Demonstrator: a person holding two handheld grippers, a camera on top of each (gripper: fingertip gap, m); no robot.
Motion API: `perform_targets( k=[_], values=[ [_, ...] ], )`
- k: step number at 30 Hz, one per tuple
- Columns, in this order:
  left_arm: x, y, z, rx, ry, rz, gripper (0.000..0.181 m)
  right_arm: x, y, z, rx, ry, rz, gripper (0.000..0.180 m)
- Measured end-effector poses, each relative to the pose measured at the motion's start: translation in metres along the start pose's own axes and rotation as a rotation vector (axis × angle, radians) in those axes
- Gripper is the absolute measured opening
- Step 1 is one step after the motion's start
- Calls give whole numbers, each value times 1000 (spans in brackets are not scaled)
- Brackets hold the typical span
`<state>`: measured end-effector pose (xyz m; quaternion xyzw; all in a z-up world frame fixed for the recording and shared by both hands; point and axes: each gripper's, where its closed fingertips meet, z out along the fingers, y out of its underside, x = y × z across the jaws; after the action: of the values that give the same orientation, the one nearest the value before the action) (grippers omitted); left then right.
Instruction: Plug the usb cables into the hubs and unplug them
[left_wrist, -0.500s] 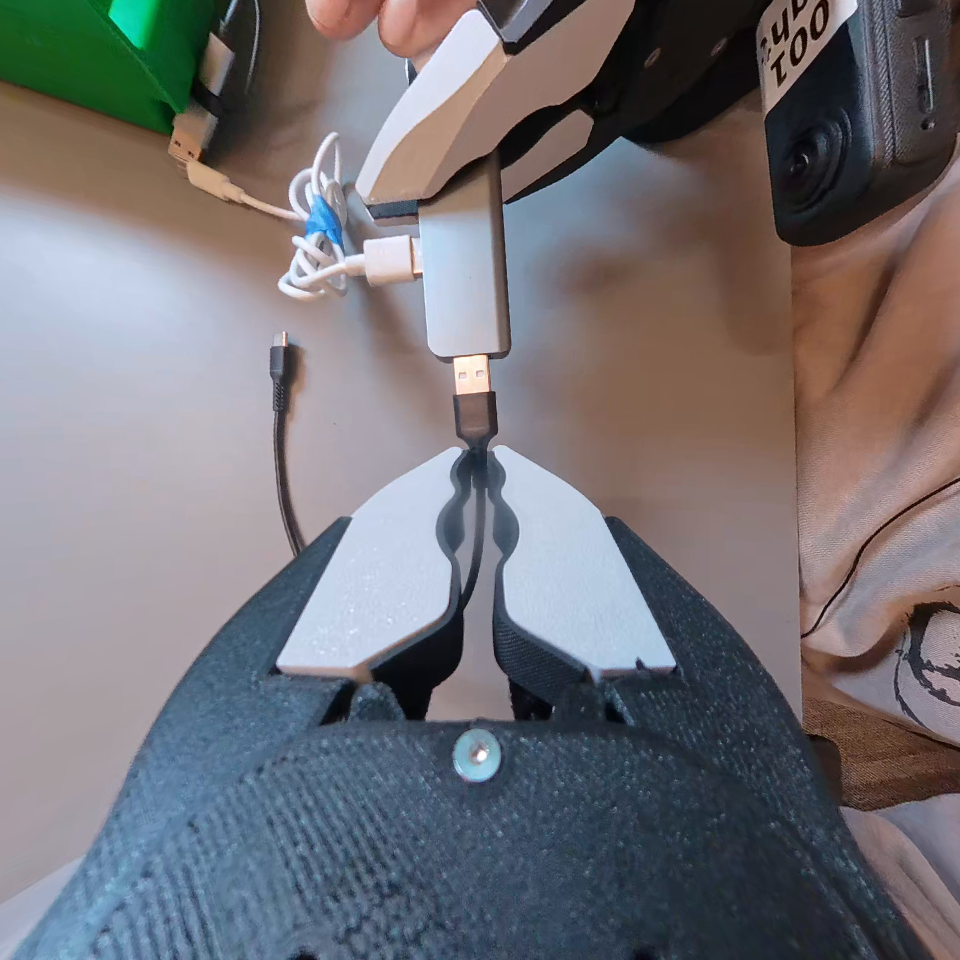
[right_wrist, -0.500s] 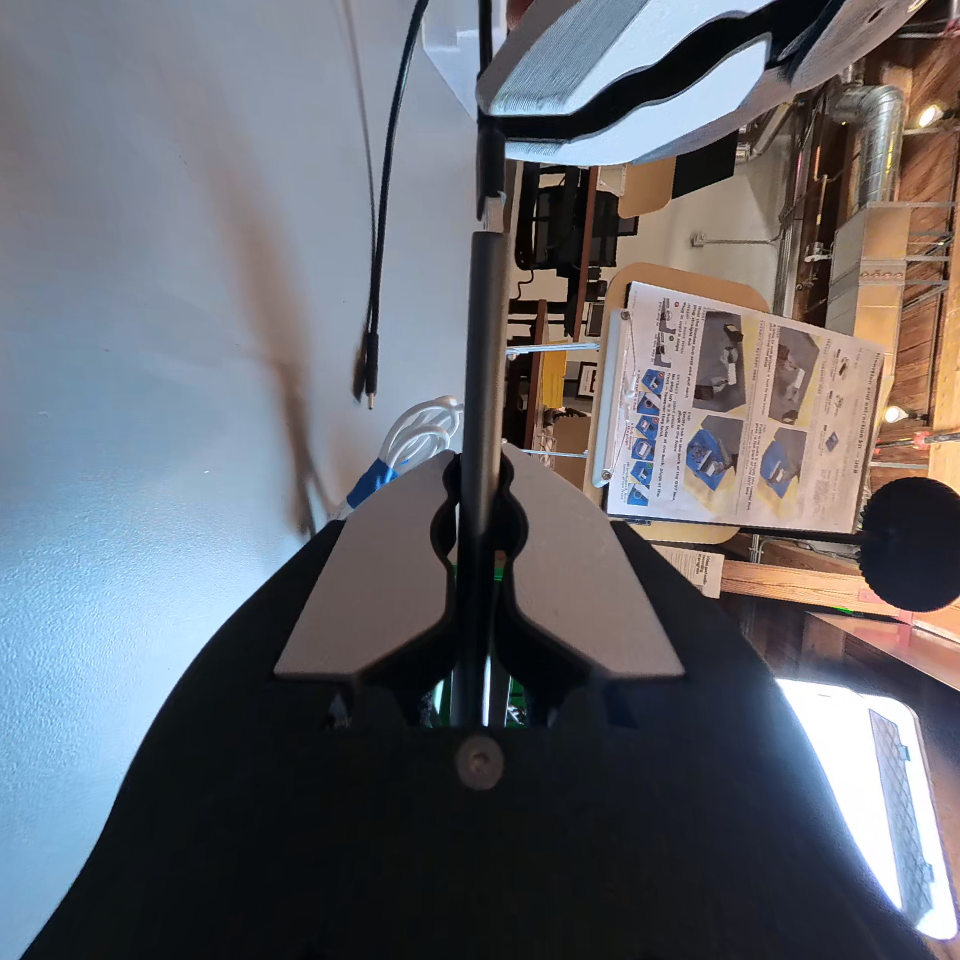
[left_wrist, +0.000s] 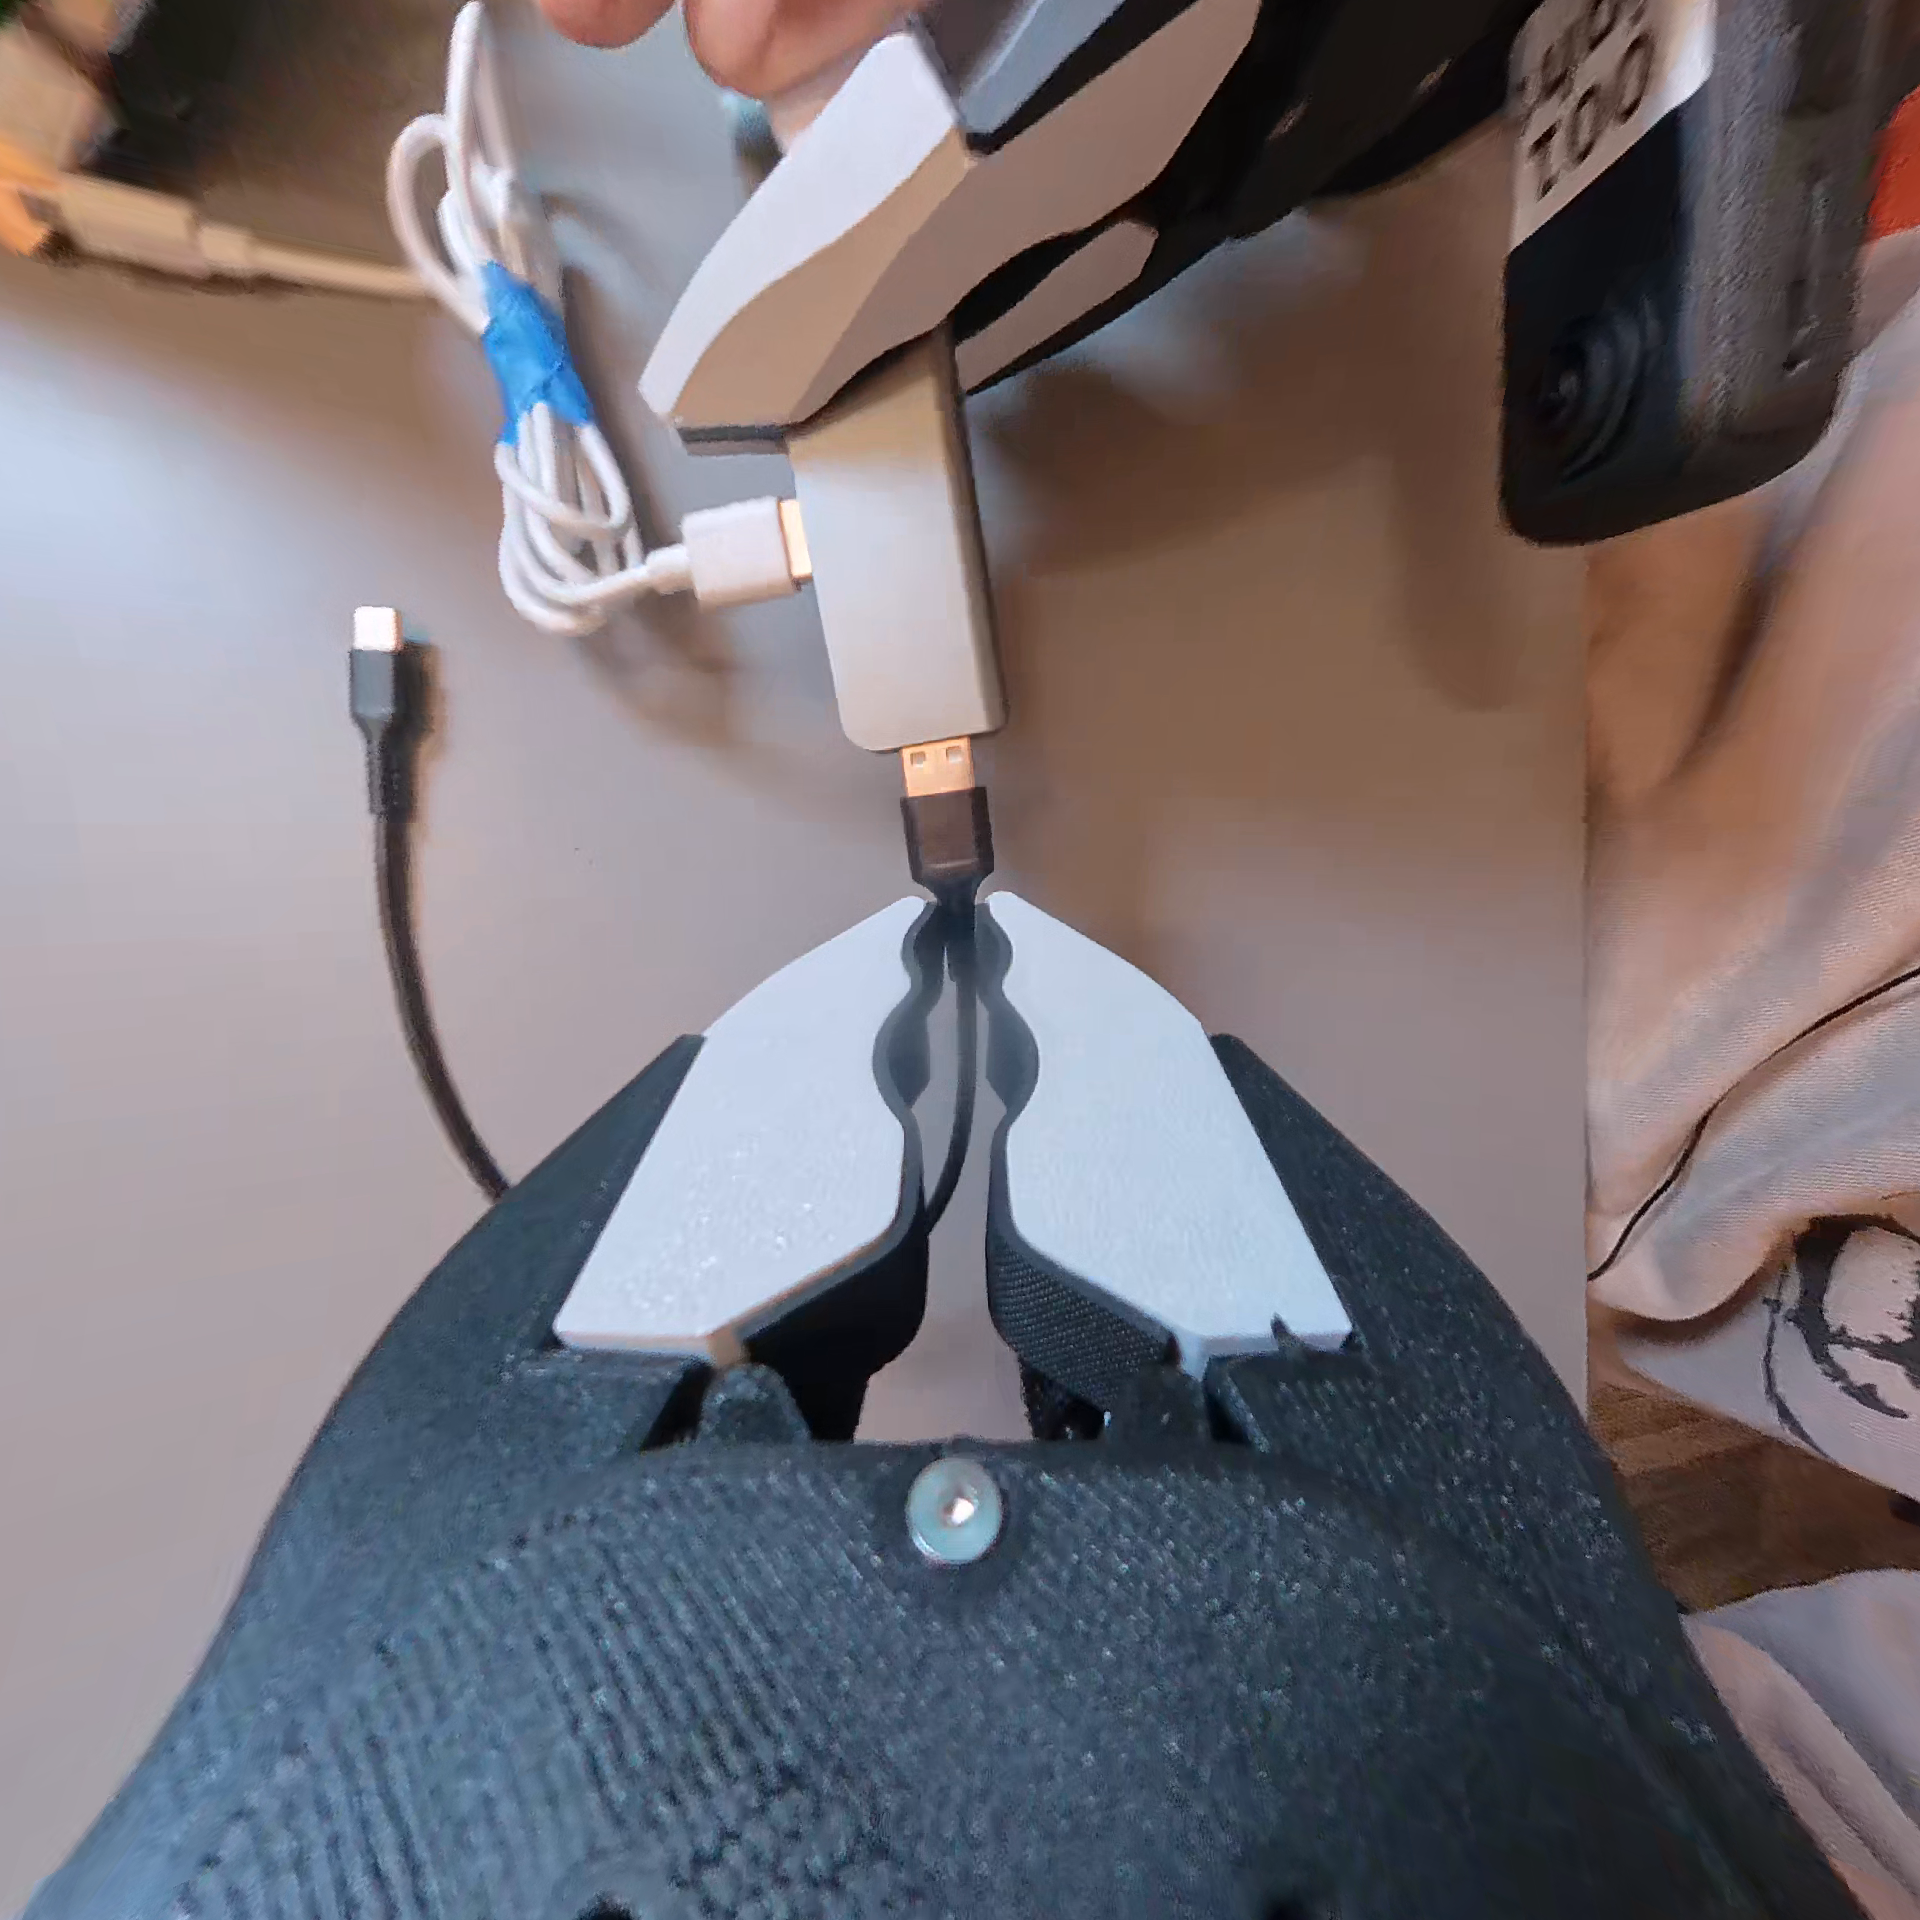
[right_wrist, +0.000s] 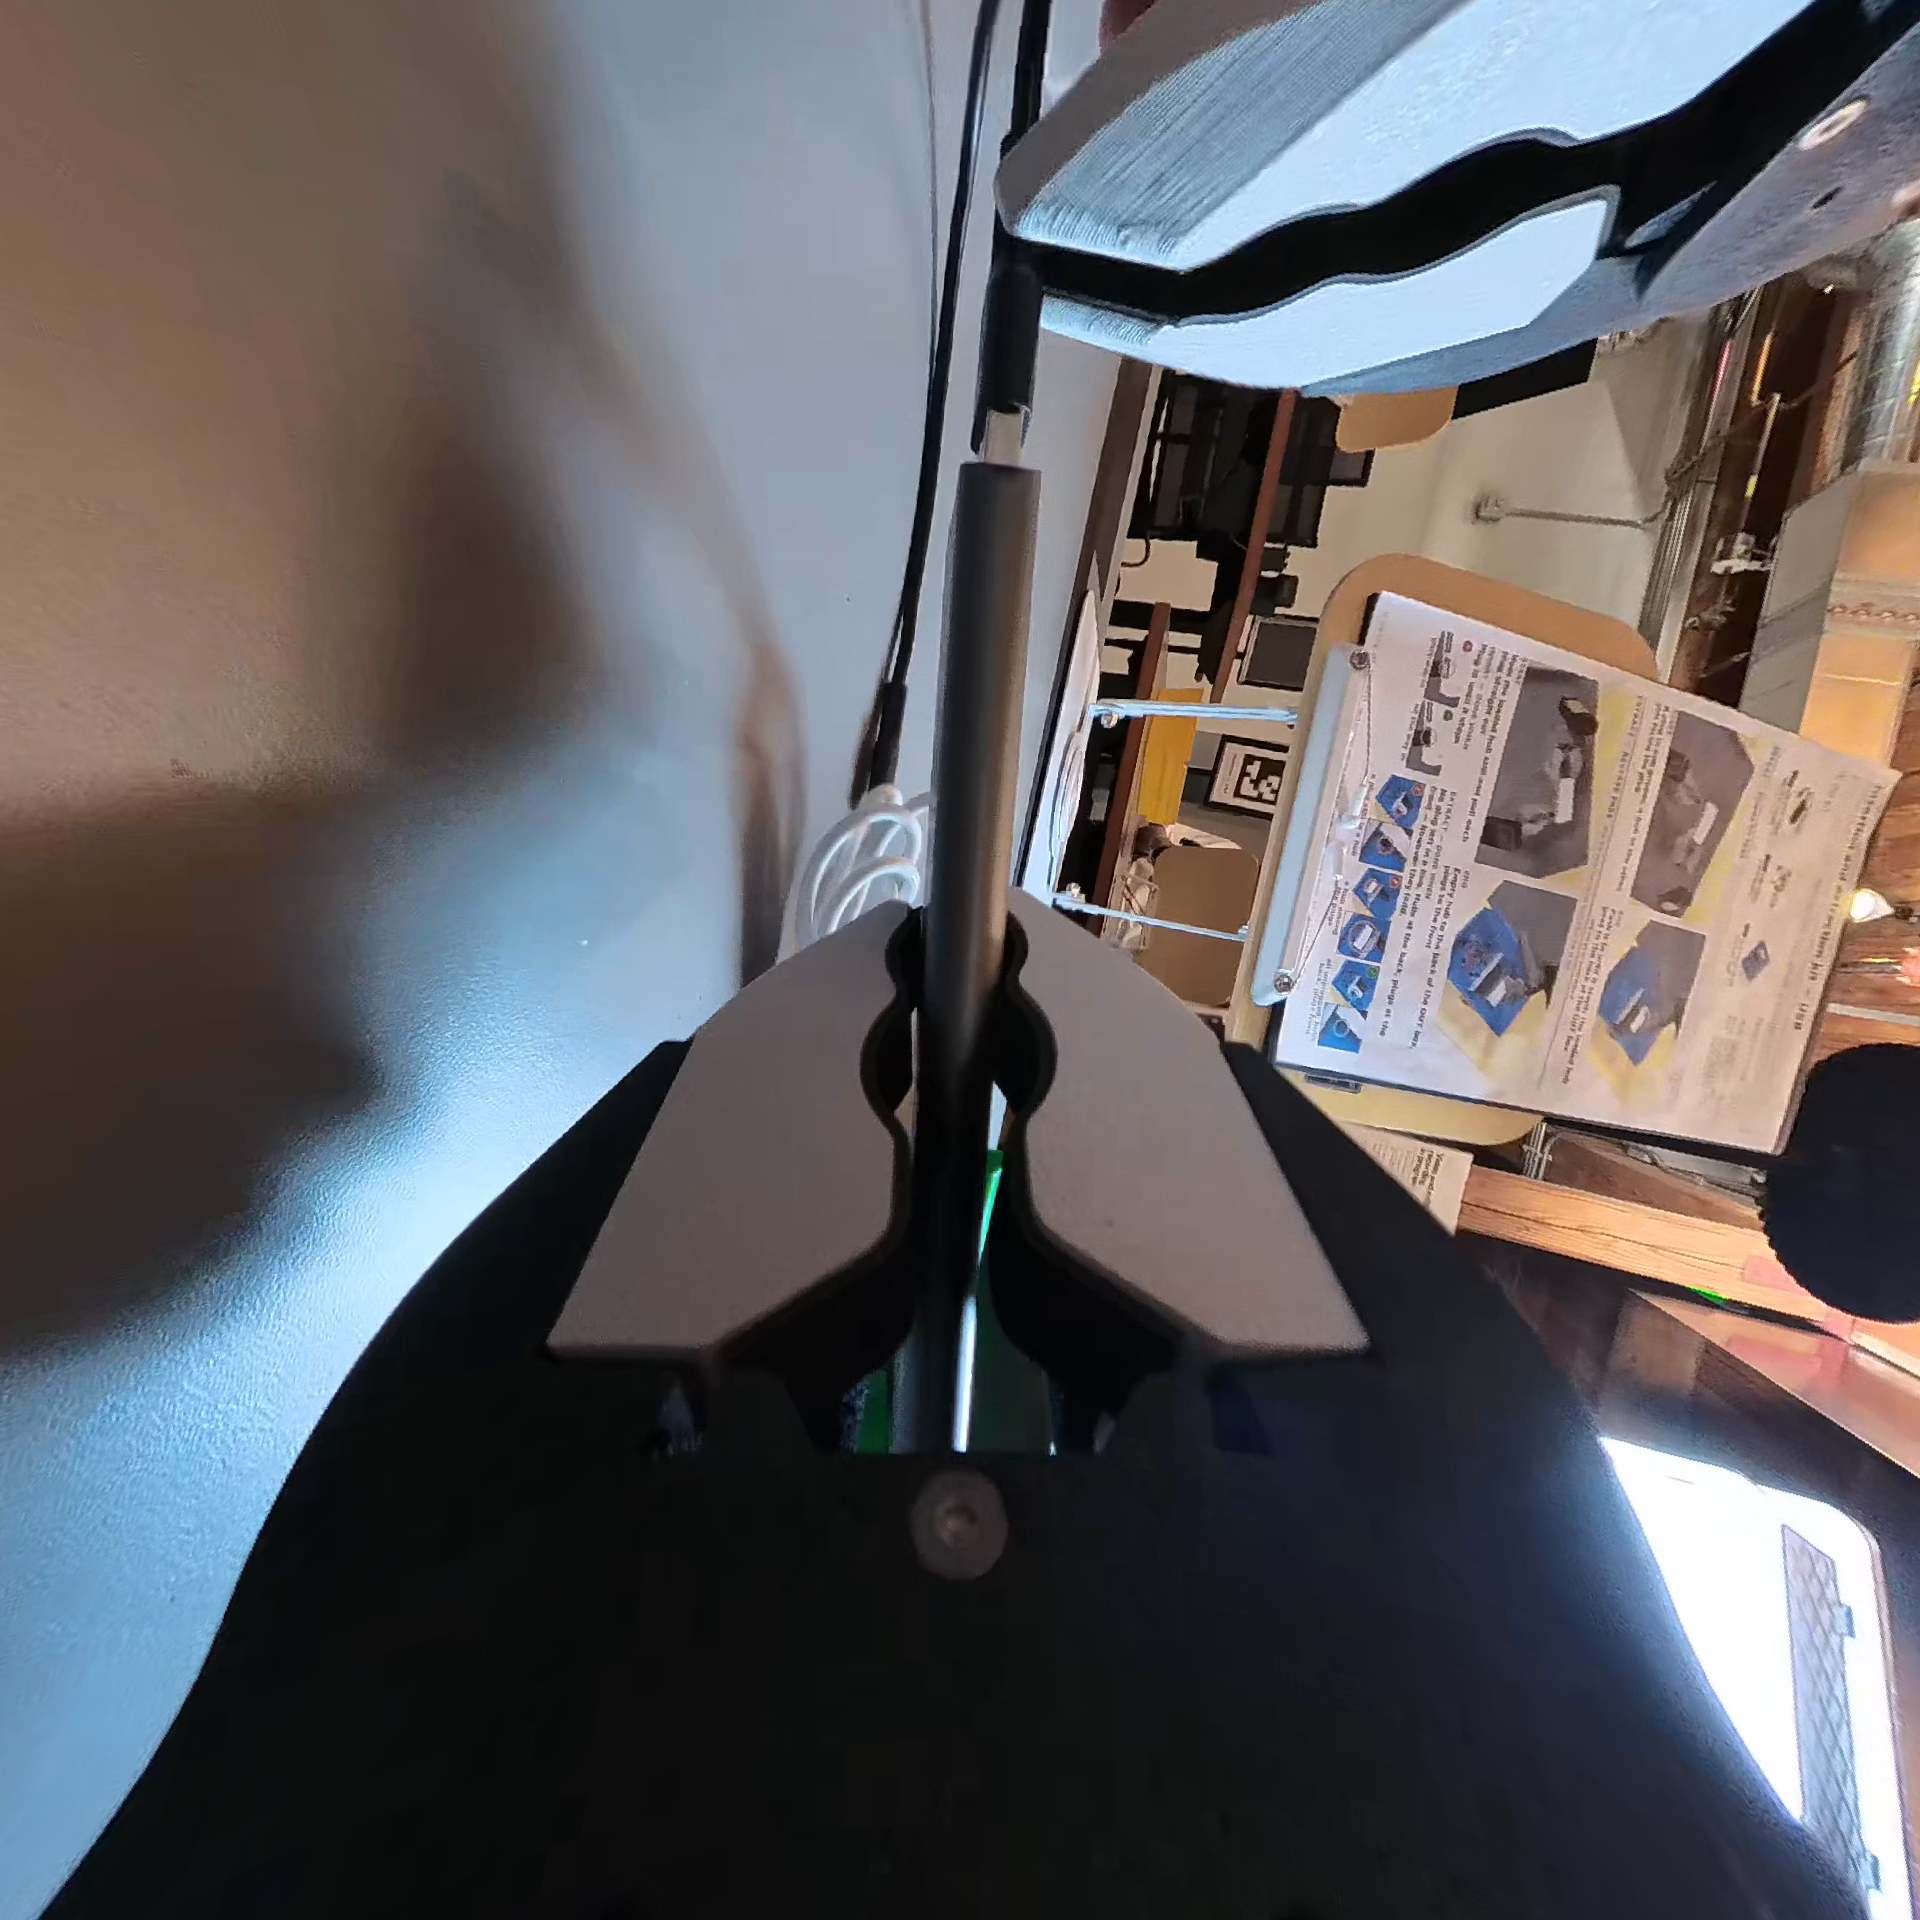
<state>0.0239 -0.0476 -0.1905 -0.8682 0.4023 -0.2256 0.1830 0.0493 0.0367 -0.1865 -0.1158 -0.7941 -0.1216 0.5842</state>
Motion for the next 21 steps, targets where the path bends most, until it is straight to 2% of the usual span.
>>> perform_targets(
  k=[3,12,17,21],
  values=[
    [5,-4,9,38,71,-21,5,-4,4,2,-28,-21,1,10],
    [-13,-18,7,167,39,-132,5,-4,24,5,-162,-18,49,10],
    [6,-34,19,265,175,-209,6,-13,32,10,-248,-62,52,9],
    [1,-37,22,303,142,-265,6,-14,40,10,-304,-69,102,9]
  ],
)
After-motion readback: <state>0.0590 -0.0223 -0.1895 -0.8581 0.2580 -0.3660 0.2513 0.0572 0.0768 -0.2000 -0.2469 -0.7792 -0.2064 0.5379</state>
